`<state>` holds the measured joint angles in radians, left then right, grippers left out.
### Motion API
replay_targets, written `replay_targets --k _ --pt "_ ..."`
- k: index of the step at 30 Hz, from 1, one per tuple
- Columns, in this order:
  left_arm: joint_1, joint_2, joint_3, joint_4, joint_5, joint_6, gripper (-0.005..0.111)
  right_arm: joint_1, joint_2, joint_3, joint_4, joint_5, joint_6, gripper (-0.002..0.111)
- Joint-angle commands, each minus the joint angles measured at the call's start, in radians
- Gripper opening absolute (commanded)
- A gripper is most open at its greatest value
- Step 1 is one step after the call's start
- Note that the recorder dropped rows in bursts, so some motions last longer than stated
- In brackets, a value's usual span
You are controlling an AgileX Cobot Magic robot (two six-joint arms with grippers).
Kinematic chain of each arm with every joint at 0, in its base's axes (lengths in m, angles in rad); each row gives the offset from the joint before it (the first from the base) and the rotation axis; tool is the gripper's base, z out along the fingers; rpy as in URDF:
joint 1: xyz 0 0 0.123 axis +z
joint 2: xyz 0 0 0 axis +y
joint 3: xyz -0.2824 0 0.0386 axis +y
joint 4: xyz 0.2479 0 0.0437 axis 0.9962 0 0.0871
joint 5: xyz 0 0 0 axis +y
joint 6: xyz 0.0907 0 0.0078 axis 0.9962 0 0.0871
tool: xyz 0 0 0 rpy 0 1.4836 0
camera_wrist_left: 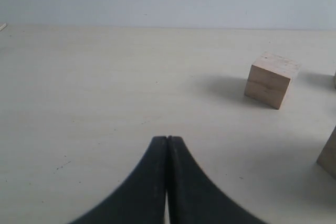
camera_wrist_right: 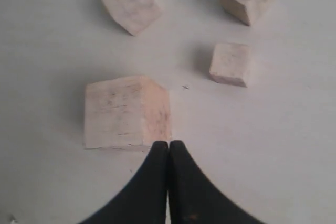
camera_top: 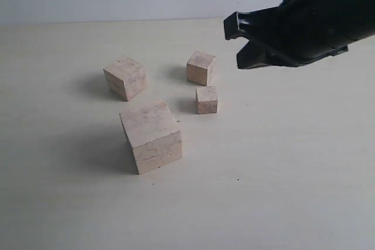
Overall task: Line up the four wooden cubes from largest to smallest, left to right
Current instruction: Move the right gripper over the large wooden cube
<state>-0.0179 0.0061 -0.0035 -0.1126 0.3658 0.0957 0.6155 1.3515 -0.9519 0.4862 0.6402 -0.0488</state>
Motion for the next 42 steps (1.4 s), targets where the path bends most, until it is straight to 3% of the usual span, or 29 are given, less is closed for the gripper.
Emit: replay_targets --k 1,6,12,18,25,33,42 --pt "-0.004 -0.006 0.003 0.001 -0.011 -0.001 0.000 0.001 0.061 -0.065 0.193 0.053 -0.198 0.014" --pt "-0.004 -0.006 0.003 0.001 -0.011 -0.001 0.000 0.052 0.183 -0.179 0.158 0.148 -0.202 0.049" --pt "-0.004 -0.006 0.003 0.001 -0.011 -0.001 0.000 0.180 0.301 -0.322 0.146 0.211 -0.239 0.070" --pt "-0.004 -0.006 0.003 0.001 -0.011 -0.001 0.000 0.258 0.420 -0.490 -0.052 0.300 -0.188 0.075" --pt "-0.004 -0.006 0.003 0.001 -0.011 -0.001 0.000 0.258 0.508 -0.616 -0.054 0.353 -0.144 0.078" --pt "-0.004 -0.006 0.003 0.001 -0.011 -0.001 0.000 0.258 0.634 -0.733 -0.215 0.430 0.189 0.078" --pt "-0.004 -0.006 0.003 0.001 -0.011 -0.001 0.000 0.258 0.716 -0.774 -0.231 0.495 0.191 0.078"
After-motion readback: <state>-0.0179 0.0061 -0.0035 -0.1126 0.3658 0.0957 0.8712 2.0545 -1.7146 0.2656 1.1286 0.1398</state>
